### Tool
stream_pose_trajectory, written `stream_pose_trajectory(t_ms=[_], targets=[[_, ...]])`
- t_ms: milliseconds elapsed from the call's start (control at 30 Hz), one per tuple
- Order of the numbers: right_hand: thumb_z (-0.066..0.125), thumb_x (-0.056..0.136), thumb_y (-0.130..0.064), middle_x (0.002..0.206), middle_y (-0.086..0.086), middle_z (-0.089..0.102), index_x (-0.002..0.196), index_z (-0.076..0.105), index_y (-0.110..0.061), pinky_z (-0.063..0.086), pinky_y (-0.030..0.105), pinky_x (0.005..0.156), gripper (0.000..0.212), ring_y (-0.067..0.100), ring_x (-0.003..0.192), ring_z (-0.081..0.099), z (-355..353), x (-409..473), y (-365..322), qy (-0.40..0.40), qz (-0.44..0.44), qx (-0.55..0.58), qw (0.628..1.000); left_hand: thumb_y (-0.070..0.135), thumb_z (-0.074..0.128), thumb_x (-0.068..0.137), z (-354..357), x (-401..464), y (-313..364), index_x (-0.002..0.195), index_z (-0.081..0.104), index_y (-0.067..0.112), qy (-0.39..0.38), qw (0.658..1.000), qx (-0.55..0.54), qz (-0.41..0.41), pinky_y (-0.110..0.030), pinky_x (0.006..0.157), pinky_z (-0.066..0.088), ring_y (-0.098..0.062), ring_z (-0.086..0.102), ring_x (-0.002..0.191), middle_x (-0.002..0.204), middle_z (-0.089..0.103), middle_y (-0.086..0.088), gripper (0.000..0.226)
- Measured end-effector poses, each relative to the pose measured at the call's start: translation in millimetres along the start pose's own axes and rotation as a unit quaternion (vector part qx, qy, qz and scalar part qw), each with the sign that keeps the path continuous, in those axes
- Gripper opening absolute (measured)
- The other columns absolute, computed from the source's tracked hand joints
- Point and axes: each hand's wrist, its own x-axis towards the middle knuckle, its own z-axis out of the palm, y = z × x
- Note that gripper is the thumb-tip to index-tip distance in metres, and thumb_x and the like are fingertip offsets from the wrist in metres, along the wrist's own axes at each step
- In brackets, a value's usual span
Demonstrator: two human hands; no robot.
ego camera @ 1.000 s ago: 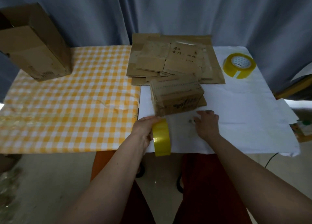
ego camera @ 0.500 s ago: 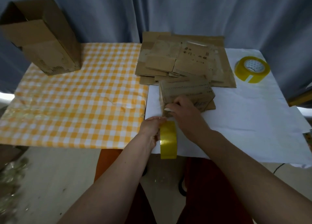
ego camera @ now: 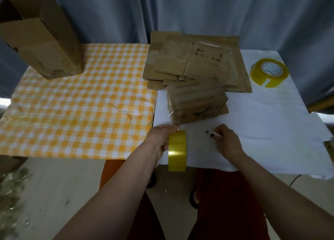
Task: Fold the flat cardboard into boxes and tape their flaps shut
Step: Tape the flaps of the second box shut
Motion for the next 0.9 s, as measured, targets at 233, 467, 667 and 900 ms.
stream_pose_trajectory(t_ms=[233,467,667,900], targets=[[0.061,0.085,-0.021,0.118,0.020,0.056,0.115,0.058,-0.006,0.045,0.047,0.089,0.033,0.035,0.109,0.052,-8.3,11.6,-92.4,0.192,-0.343,-0.122,0.911,0.011,0.069,0.086,-1.2,-1.1,1.7,0.089,0.064,0.009,-0.021,1.000,-0.001,0.004,-0.020,0.044,0.049,-0.010,0.064,0.047,0.055,0.067,0.002,0.006],[0.033,0.096,-0.049,0.158,-0.002,0.010,0.148,0.019,-0.037,0.007,0.043,0.115,0.055,0.026,0.145,0.005,7.0,49.5,-111.9,0.008,-0.310,-0.268,0.912,0.012,0.071,0.085,-16.4,-5.8,-0.7,0.094,0.065,0.009,-0.056,0.998,0.012,0.004,-0.022,0.048,0.050,-0.011,0.064,0.053,0.064,0.068,0.000,0.011],[0.049,0.096,-0.034,0.155,0.006,0.021,0.144,0.035,-0.024,0.015,0.043,0.115,0.051,0.027,0.142,0.013,1.5,39.6,-120.7,-0.002,-0.310,-0.135,0.941,0.014,0.070,0.086,-26.7,-13.9,-11.3,0.082,0.065,0.013,-0.057,0.997,-0.013,0.044,-0.019,0.041,0.045,-0.006,0.059,0.048,0.062,0.064,0.004,0.006],[0.055,0.090,-0.010,0.100,0.011,0.063,0.100,0.071,-0.006,0.043,0.034,0.080,0.019,0.023,0.098,0.051,6.1,-35.5,-103.6,-0.025,-0.372,-0.006,0.928,0.013,0.064,0.091,-20.5,-26.7,-25.8,0.078,0.065,0.014,-0.038,0.994,0.007,0.101,-0.022,0.048,0.047,-0.009,0.060,0.056,0.067,0.065,0.001,0.013]])
